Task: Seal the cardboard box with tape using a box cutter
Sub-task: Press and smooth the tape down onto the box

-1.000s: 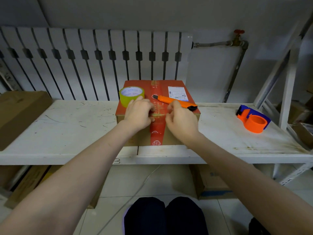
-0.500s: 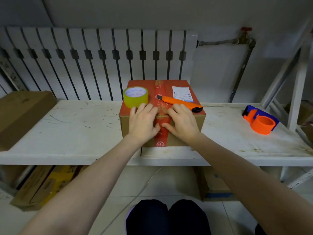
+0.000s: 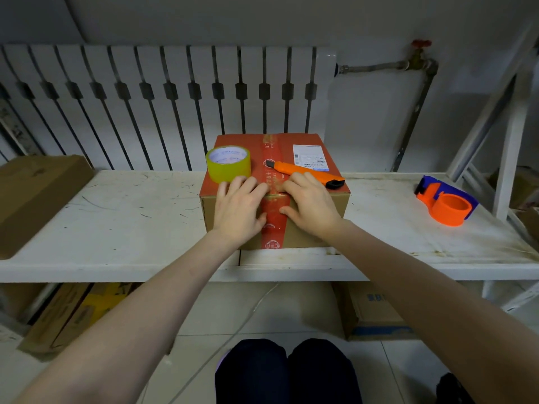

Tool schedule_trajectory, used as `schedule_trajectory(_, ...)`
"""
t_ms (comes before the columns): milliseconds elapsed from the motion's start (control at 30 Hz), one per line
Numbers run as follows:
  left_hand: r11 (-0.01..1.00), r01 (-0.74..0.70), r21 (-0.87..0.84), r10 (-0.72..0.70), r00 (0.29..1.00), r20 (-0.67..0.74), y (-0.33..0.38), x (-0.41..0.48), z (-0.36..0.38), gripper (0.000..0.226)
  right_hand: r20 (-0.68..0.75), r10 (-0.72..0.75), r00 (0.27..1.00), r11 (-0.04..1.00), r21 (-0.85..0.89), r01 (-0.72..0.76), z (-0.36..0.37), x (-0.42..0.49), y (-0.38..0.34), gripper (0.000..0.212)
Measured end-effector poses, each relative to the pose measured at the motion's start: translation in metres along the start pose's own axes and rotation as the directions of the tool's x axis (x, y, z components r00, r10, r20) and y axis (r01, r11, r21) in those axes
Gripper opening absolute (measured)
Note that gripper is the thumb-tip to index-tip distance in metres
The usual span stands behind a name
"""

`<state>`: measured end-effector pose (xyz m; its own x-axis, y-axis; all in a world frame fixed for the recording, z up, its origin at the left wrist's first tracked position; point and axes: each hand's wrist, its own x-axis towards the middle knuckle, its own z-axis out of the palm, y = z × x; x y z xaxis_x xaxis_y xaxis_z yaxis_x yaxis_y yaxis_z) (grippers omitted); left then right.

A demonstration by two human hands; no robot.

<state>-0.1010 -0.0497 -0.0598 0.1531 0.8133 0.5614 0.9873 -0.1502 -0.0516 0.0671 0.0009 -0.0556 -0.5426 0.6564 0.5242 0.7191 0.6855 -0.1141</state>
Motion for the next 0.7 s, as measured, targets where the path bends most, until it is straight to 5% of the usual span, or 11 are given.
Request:
schedule_trajectory(100, 1.0, -0.015, 0.004, 0.015, 1.0, -0.004, -0.001, -0.002, 0.001, 0.053, 0.029, 0.002, 1.0, 0.997, -0.078, 0.0, 0.002, -0.005, 0.001, 0.054)
schedule_trajectory(300, 0.998, -0.044, -0.044, 0.046, 0.998, 0.05, -0.011, 0.0, -0.005, 0.054, -0.139, 0.122, 0.983, 0.985, -0.106, -0.137, 0.013, 0.006, -0.017, 0.056)
schedule_trajectory(700, 0.995, -0.002, -0.1, 0.012, 0.995, 0.101, -0.008, 0.002, -0.008, 0.051, -0.036, -0.046, 0.998, 0.973, -0.226, 0.036, 0.005, 0.006, -0.012, 0.056)
